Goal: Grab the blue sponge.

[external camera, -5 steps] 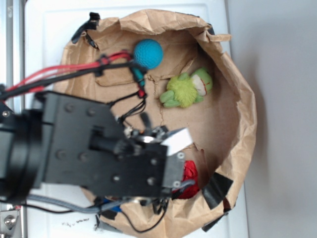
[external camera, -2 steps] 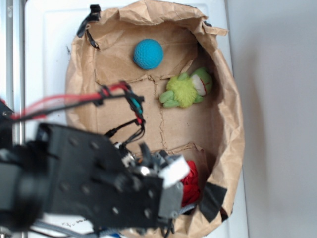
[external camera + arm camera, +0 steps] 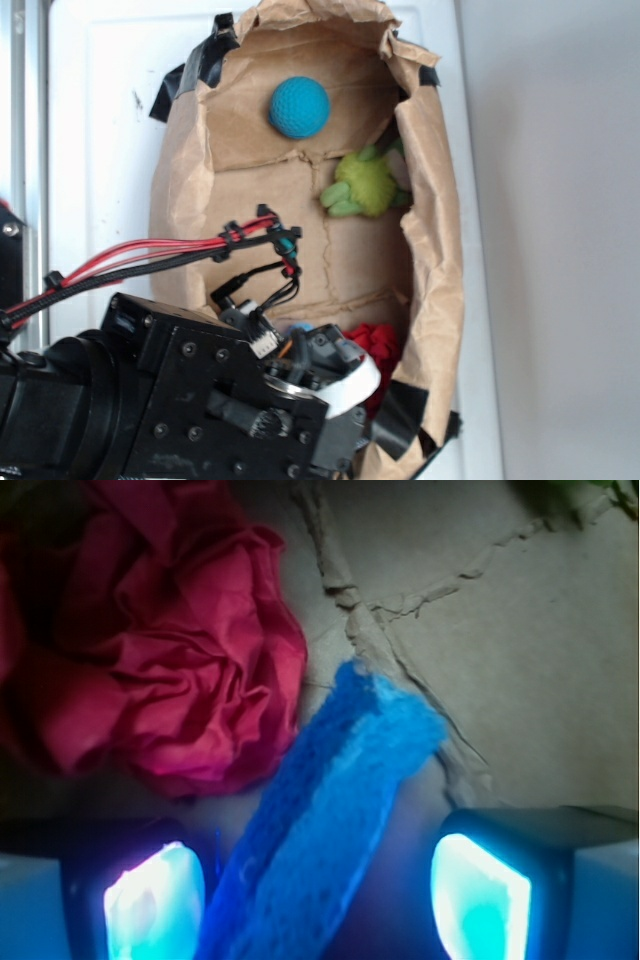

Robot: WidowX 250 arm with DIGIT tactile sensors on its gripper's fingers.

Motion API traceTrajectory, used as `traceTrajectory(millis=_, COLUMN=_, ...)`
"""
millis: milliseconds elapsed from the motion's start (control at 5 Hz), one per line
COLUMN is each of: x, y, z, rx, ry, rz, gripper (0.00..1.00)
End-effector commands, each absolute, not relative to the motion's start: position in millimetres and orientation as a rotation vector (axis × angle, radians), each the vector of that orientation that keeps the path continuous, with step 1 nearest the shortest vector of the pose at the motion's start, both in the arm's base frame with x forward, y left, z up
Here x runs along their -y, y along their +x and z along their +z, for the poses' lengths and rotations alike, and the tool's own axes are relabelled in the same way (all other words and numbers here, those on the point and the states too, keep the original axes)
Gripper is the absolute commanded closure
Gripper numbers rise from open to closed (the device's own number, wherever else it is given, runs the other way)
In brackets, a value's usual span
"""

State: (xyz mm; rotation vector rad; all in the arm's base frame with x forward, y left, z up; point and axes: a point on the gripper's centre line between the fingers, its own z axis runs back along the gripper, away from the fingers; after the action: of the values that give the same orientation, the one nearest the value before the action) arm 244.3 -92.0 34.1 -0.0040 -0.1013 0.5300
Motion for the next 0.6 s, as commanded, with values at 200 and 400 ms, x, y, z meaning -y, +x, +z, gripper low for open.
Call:
traceTrajectory(millis=200, x=91.2, y=267.8, z=54.0, rx=0.101, ry=0.001, rz=0.588, gripper=1.00)
traceTrajectory(millis=400, x=70.2, y=274.6, z=85.4, rx=0.059, ry=-0.044, rz=0.595, gripper=1.00)
